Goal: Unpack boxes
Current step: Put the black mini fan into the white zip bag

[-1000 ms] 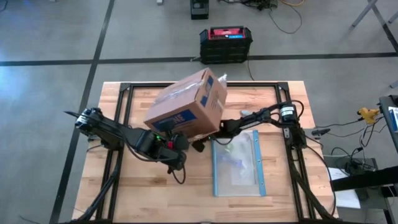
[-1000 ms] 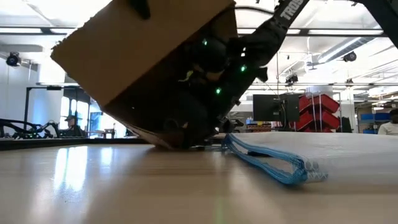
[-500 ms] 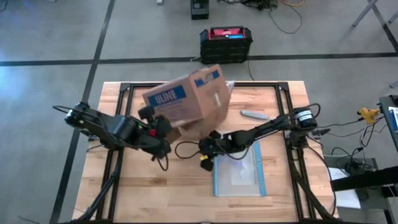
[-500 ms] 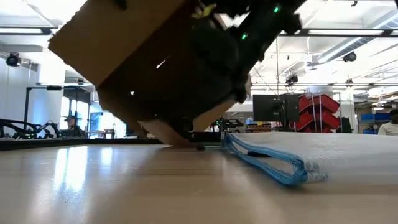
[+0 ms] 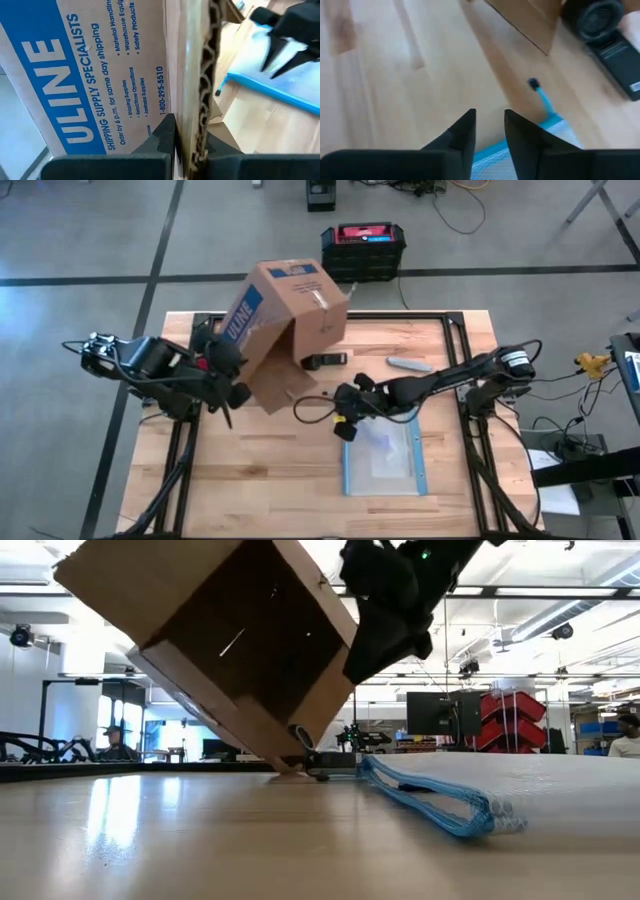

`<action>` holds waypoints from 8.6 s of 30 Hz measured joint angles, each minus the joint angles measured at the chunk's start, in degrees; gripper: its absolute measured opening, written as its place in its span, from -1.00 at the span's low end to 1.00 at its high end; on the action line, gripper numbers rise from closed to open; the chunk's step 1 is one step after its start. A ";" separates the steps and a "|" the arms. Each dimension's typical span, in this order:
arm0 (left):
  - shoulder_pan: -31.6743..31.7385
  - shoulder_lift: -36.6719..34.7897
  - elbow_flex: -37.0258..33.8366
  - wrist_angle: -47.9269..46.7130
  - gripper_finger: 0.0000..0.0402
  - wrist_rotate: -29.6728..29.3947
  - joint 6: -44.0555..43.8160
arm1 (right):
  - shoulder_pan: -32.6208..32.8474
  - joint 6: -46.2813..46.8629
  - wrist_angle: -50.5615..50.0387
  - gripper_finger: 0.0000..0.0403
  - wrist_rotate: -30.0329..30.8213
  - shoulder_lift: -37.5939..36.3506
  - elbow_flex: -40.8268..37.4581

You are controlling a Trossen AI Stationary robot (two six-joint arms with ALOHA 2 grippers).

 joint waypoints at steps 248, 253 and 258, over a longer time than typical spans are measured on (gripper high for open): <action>6.85 53.59 7.85 12.41 -0.60 55.28 30.39 | 35.08 13.86 -34.60 0.06 0.63 -24.39 -1.47; -1.04 48.44 7.83 21.50 -0.60 39.54 31.67 | 35.10 11.49 -28.77 0.06 0.37 -23.38 -2.84; -7.34 47.29 7.82 38.17 -0.60 22.70 35.98 | 35.63 10.24 -20.31 0.06 -1.68 -18.94 -3.65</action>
